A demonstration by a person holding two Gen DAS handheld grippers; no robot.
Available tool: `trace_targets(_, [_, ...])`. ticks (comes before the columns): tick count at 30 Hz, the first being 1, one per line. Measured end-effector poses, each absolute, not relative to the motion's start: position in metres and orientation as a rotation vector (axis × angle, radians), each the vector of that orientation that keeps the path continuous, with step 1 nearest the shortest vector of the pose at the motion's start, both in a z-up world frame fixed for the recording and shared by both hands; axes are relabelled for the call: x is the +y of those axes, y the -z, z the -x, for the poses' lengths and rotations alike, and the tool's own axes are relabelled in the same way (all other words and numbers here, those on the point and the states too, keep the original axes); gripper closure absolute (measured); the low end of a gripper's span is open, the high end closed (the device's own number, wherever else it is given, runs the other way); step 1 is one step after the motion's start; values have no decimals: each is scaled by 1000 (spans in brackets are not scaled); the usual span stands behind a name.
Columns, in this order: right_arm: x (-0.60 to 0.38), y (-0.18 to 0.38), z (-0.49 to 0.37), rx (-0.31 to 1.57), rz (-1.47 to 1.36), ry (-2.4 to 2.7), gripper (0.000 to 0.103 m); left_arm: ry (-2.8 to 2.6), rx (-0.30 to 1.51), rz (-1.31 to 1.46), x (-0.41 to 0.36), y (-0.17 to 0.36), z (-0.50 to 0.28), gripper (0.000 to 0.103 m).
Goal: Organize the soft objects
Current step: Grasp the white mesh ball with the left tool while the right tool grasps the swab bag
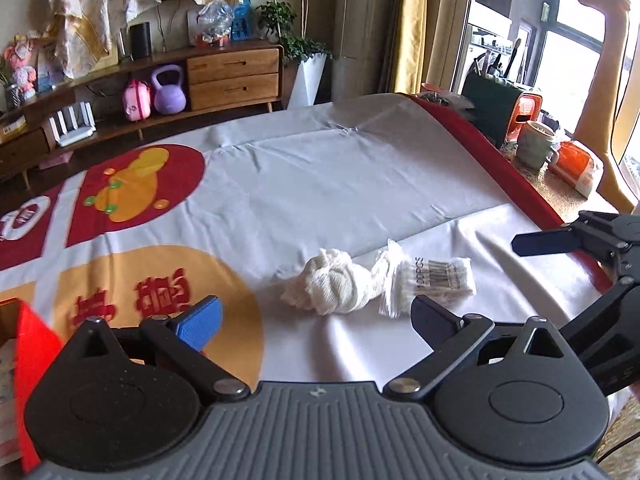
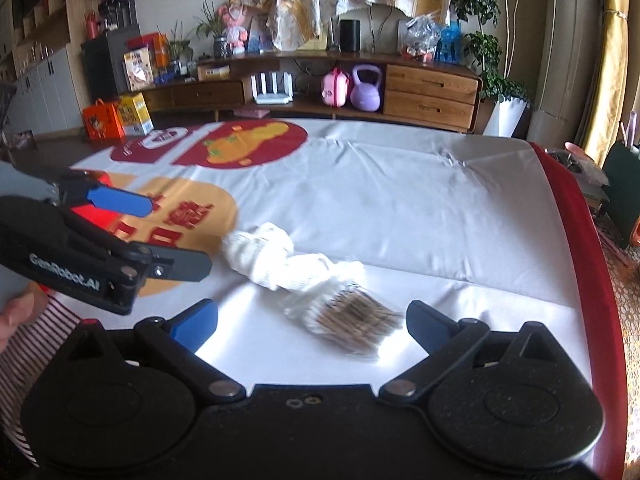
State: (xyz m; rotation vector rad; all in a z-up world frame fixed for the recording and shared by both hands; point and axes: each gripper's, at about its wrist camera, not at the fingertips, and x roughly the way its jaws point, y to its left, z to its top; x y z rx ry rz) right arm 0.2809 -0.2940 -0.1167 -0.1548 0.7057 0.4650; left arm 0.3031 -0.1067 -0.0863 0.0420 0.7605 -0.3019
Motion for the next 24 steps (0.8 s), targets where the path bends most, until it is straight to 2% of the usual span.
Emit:
trace_targets(15, [-297,159,-329,766,200,-485,6,290,796,-46,-128,129,-356,2])
trace_targets(24, [-291,171,-329,754,263,-454,20,315,808,-63,-134,145,-367,3])
